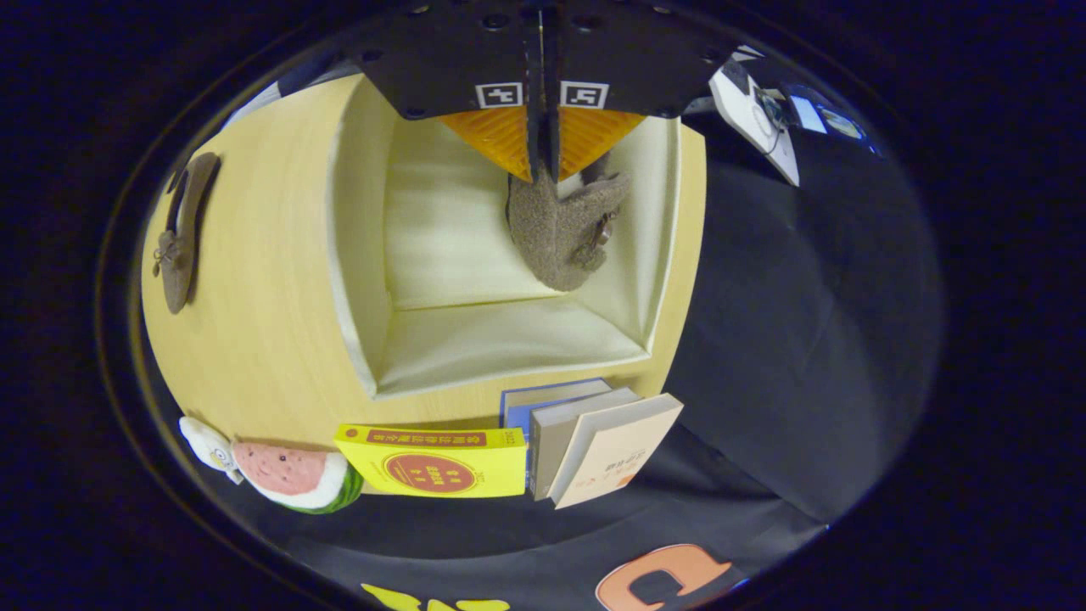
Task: Open the storage box then place both shoes into the box .Put the left shoe in first, then the right shoe, with the right side of both shoes facing outward in a uniform manner.
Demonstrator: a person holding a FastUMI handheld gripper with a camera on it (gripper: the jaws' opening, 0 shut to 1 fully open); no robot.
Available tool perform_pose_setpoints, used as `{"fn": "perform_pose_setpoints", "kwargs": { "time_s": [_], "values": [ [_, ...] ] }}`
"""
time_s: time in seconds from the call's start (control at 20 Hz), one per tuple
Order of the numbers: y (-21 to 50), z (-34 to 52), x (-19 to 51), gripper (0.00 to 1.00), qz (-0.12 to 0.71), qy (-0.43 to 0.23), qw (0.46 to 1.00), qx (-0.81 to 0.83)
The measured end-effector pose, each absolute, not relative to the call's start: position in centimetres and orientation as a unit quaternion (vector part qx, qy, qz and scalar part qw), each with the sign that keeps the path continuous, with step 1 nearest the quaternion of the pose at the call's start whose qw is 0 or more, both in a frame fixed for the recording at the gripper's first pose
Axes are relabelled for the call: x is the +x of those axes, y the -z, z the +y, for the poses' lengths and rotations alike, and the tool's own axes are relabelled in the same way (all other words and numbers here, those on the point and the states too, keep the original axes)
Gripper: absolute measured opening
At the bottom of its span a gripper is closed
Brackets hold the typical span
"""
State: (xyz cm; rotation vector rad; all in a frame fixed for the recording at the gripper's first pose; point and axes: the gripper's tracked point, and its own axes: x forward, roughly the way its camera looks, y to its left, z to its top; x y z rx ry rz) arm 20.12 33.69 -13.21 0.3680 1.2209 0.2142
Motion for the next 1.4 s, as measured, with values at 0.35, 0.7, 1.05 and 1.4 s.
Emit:
{"fn": "perform_pose_setpoints", "kwargs": {
  "time_s": [0.35, 0.7, 1.05, 1.4],
  "values": [
    [18.2, 36.0, 18.5, 0.01, 0.628, -0.095, 0.755, 0.162],
    [18.1, 35.9, 18.9, 0.04, 0.605, -0.143, 0.767, 0.159],
    [12.2, 35.4, 17.9, 0.66, 0.583, -0.215, 0.751, 0.223],
    [4.4, 28.2, 17.5, 0.94, 0.529, -0.218, 0.794, 0.205]
  ]
}}
